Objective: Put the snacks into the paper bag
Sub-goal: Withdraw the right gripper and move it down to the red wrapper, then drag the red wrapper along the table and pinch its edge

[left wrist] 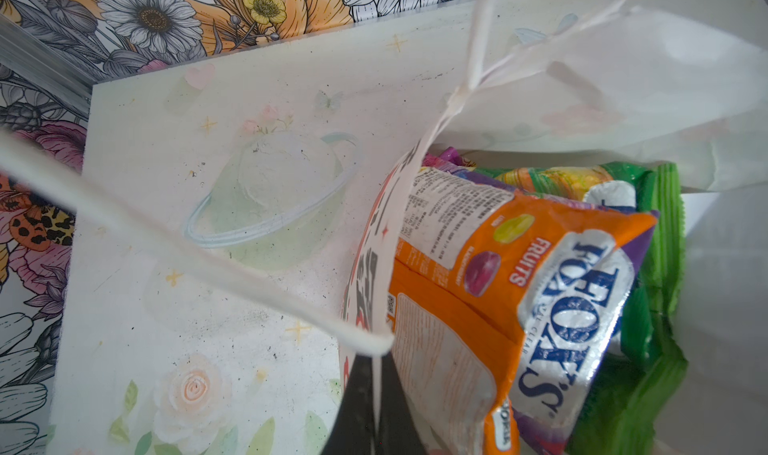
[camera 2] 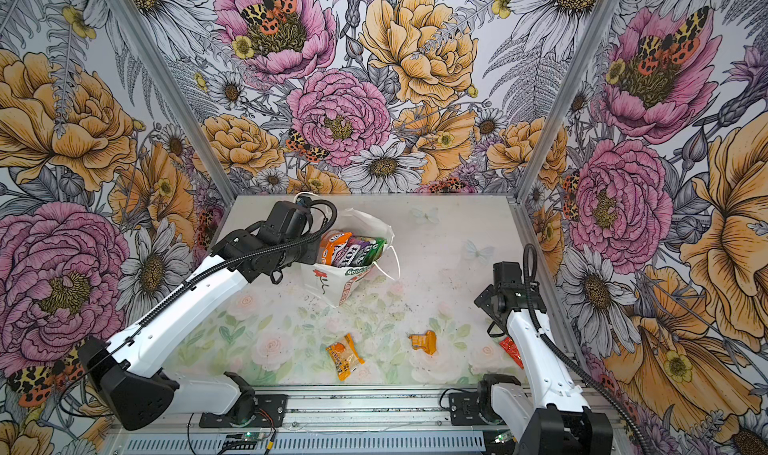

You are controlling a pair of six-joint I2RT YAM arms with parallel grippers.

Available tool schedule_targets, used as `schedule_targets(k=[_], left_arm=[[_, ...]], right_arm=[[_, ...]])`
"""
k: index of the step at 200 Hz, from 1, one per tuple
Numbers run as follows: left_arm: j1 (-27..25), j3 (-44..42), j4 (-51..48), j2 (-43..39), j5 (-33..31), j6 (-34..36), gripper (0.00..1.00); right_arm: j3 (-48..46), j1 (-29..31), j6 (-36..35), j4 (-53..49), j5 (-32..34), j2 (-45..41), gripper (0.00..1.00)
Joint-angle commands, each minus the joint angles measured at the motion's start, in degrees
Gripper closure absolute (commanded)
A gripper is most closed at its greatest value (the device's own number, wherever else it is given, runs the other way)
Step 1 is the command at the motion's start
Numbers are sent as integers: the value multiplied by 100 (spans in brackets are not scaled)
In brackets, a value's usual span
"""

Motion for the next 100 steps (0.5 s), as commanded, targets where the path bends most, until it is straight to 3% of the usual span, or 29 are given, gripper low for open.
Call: schedule_targets(k=[1, 56, 100], left_arm=[[40, 25, 383, -25, -276, 46, 100], [41, 33, 386, -11, -270, 39, 100], [36, 29, 378, -17, -288, 51, 100]], right_arm=[[-151, -395, 158, -109, 312, -199, 1], [-470, -1413, 65, 257, -412, 23, 1], [-697, -1541, 53, 763, -907, 447, 1]])
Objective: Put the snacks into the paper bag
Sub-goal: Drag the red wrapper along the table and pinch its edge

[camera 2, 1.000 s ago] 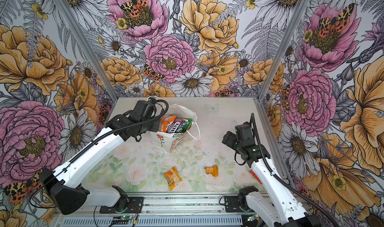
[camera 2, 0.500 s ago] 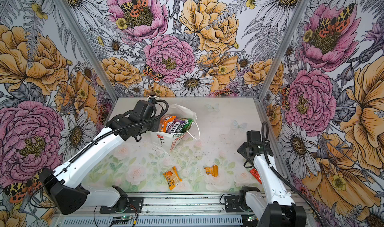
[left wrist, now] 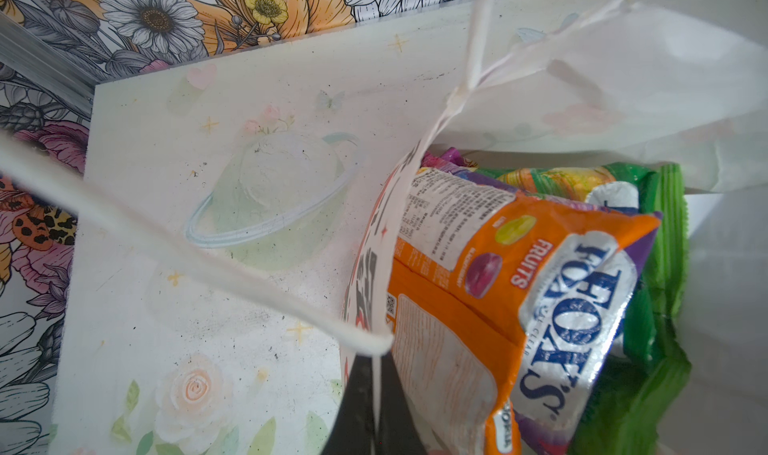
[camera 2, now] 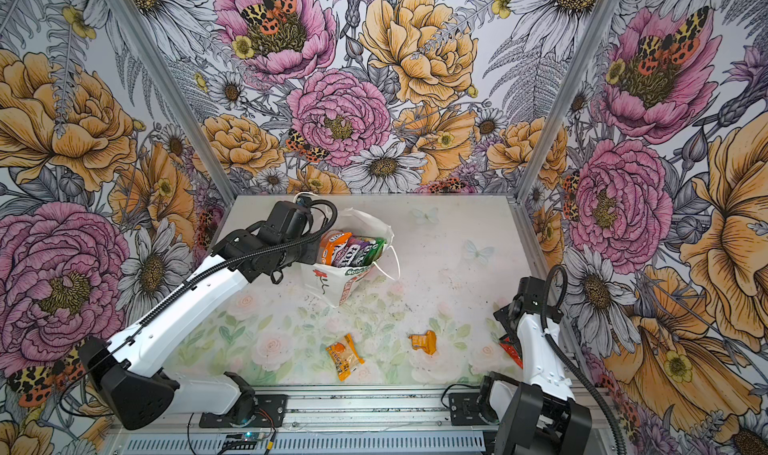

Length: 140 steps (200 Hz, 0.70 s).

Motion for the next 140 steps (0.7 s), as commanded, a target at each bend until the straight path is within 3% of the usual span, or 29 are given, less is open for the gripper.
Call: schedule_targets(k=[1, 56, 110, 140], left_arm=[[38, 29, 374, -29, -268, 49, 100], [48, 29, 368, -35, -286, 49, 100], [84, 37, 370, -7, -295, 59, 100], [118, 31, 373, 0, -290, 52, 100]], right_arm=[[-108, -46, -28, 435, -398, 141, 0], [-221, 200, 46, 797, -784, 389, 1], [22, 1713, 503, 1041, -593, 702, 1], [318, 2859, 896, 1123, -335, 1144, 0]])
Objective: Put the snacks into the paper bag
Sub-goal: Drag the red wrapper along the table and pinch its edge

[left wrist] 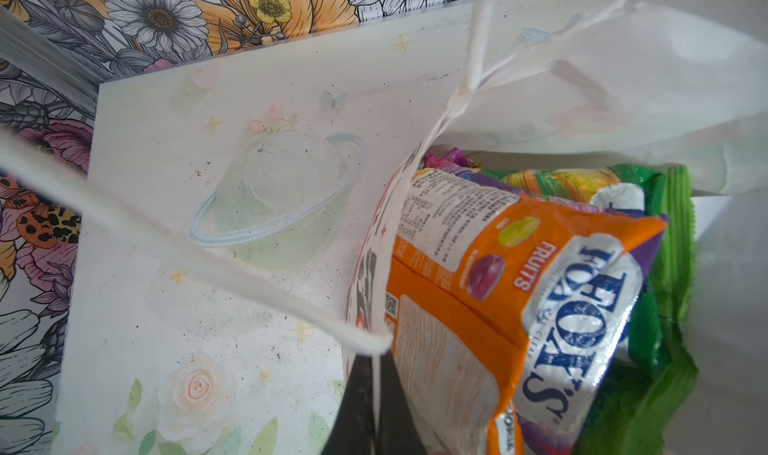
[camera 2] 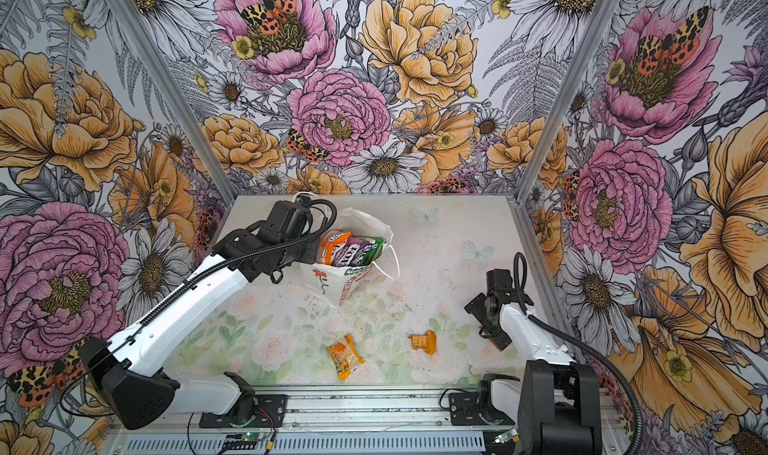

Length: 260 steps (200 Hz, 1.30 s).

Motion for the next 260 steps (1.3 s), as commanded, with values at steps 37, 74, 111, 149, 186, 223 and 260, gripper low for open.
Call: schedule_targets(k=[37, 74, 111, 149, 186, 223, 260], left_arm=[[89, 36, 373, -6, -255, 49, 100], [88, 29, 371, 3, -255, 52, 100], [73, 27, 372, 3, -277, 56, 100], [62, 29, 372, 29, -264, 57, 100], [40, 25, 369, 47, -264, 65, 100], [9, 29, 371, 38, -264, 74, 100], [-7, 29, 356, 27, -298, 74, 100]], right_arm=[[709, 1904, 800, 254, 404, 805, 1], [1041, 2392, 707, 197, 594, 1069, 1], [1348, 2271, -175, -299, 1129, 670, 0], [1236, 1329, -1069, -511, 896, 14, 1], [870, 346, -1289, -510, 348, -340, 3], [581, -302, -1514, -352, 156, -503, 7], [17, -343, -1232, 324, -651, -323, 15]])
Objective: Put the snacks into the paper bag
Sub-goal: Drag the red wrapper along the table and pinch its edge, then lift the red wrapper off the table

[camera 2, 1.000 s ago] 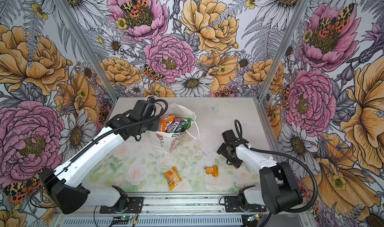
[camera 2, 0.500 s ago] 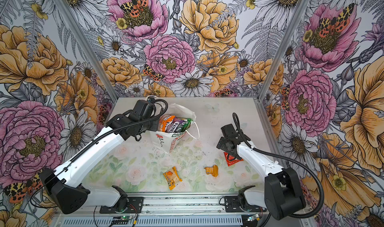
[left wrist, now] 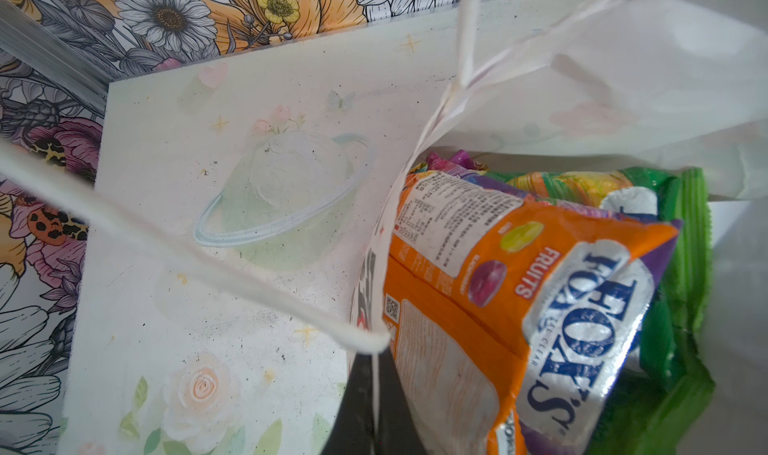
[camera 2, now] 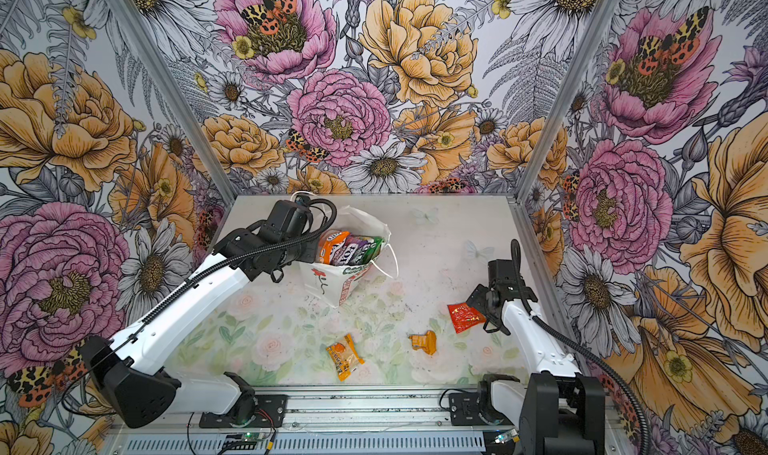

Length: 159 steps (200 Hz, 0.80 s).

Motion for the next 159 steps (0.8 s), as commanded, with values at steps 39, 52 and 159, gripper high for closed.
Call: schedule_targets(k=[39, 52, 159], left_arm=[[-39, 38, 331, -28, -173, 72, 100], [-39, 38, 340, -28, -171, 72, 100], [-34, 29, 335, 35, -242, 90, 100]], right_arm=[[-682, 206, 374, 1001, -851, 53, 27], [-714, 228, 414, 1102, -880, 126, 30], [-788, 285, 327, 1389, -855, 167, 90]])
